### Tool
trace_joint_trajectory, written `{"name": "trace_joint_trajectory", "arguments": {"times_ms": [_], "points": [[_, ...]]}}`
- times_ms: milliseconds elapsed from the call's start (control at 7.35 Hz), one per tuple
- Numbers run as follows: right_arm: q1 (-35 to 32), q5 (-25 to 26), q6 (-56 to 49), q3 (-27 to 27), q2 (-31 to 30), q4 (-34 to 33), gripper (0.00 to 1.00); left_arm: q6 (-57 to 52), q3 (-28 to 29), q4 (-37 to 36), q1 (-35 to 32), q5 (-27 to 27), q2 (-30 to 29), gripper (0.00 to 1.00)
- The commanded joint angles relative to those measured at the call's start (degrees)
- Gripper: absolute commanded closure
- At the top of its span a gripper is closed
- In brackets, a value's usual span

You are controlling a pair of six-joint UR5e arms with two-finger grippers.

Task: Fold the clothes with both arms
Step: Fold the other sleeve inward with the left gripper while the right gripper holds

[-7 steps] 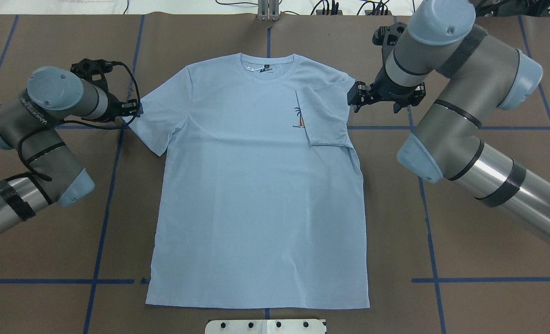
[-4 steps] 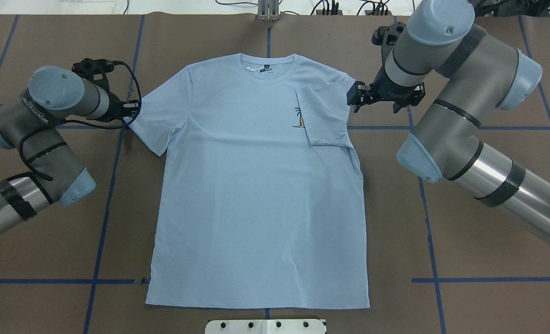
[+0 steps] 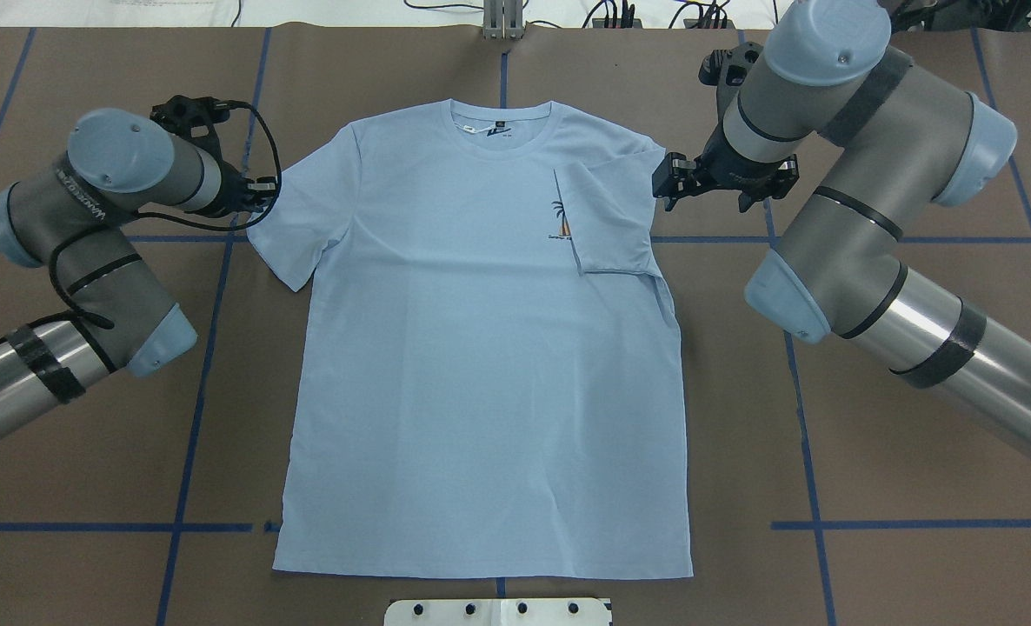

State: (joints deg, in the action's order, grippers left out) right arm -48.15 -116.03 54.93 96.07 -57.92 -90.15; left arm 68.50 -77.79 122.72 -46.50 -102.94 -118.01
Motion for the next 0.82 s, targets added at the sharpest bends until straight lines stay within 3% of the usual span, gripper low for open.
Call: {"name": "trace_joint_trajectory", "arguments": {"times_ms": [0,136,408,680], "points": [[0.0,0.0,0.0,0.0,-0.2,0.1,0.0,3.4,-0.1,-10.3,1.4,0.0,-7.9,1.0],[-0.1,0.0,0.0,0.1,-0.4,0.2,0.0,7.1,1.1,-13.1,2.5,0.1,-12.7,1.0],[0.0,0.0,0.1,0.1,-0.4,0.4,0.0,11.7,16.1,-12.1,4.9,0.2,-25.5,1.0],[0.0,0.1,0.1,0.1,-0.7,0.4,0.0,12.0,18.7,-6.9,5.5,0.2,-26.7,1.0]]}}
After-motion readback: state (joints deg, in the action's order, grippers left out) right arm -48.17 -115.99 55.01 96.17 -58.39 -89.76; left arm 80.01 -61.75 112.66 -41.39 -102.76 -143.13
